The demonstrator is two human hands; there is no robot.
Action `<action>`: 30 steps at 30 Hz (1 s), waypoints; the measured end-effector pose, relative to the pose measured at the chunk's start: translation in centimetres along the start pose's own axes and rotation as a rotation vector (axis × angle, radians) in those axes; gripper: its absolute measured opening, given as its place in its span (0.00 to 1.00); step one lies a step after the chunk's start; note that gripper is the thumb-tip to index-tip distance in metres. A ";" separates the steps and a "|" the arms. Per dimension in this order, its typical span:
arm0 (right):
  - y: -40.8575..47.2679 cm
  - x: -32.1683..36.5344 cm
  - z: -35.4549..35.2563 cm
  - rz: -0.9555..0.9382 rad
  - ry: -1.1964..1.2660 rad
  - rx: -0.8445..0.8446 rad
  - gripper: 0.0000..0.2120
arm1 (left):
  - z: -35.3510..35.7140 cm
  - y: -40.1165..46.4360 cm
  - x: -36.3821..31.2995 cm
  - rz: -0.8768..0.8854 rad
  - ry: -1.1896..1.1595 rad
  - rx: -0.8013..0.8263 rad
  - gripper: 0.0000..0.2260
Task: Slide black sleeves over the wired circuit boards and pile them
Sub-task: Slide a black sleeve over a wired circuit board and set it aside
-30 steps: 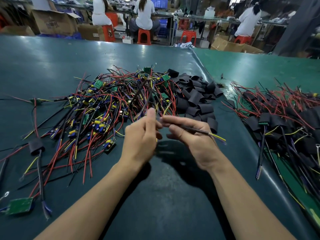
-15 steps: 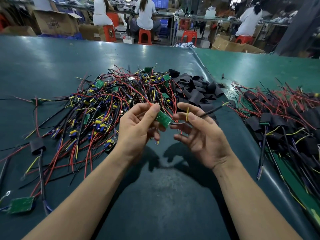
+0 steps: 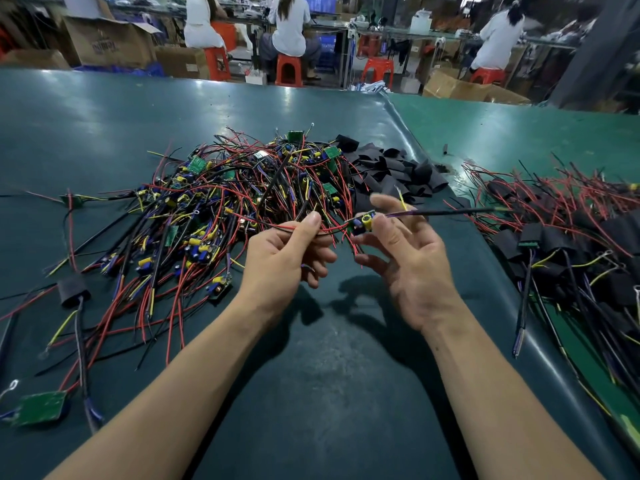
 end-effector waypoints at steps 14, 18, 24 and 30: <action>1.7 -1.1 -5.8 -0.017 -0.653 -0.470 0.05 | -0.3 0.0 0.6 -0.042 0.081 0.011 0.30; 1.7 -0.9 -4.9 0.018 -0.443 -0.459 0.08 | 0.2 -0.4 1.1 0.099 0.374 0.066 0.19; 1.3 -0.4 -3.7 -0.042 -0.381 -0.430 0.06 | 0.9 -1.2 1.4 0.437 1.016 0.174 0.06; 0.9 0.8 -2.5 -0.081 -0.054 -0.419 0.07 | 0.4 -0.9 1.9 0.299 1.256 0.380 0.16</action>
Point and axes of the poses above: each hand's wrist, its own y-axis towards the middle knuckle, its own z-axis out of the palm, x = y × z, the point moved 2 cm from there along y, towards the middle knuckle, and after that the axes turned 7 degrees about x, right-handed, at the moved point
